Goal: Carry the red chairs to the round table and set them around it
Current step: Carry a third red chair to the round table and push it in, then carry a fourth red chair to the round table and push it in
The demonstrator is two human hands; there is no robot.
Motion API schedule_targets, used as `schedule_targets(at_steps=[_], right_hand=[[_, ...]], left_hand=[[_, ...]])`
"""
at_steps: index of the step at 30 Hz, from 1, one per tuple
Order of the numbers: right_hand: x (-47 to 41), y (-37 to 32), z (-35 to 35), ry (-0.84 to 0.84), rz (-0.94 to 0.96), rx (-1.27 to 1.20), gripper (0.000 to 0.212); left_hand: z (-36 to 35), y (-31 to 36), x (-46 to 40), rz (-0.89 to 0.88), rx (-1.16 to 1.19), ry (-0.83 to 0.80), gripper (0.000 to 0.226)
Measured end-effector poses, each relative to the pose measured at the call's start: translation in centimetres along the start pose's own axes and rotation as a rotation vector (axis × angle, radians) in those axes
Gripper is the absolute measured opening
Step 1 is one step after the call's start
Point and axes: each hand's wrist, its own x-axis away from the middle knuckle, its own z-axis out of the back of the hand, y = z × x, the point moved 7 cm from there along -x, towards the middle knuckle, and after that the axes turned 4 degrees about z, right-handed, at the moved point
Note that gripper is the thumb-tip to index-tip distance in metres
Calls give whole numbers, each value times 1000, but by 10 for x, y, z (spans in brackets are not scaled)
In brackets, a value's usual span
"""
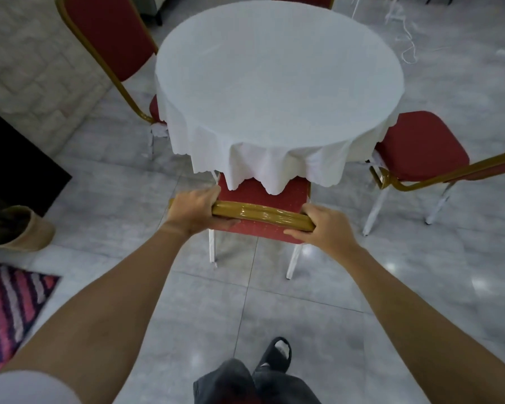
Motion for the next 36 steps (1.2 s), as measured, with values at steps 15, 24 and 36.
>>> schedule_targets(at_steps=[15, 24, 36], right_hand=[[-21, 18, -5, -133, -164, -68, 46], [-1, 0, 1, -3, -320, -10, 43], [106, -32, 3, 55, -661, -133, 69]], left_hand=[[-13, -12, -23, 105, 11, -178, 75], [-8, 1, -20, 195, 87, -318, 51], [-5, 115, -32, -46, 62, -370, 87]])
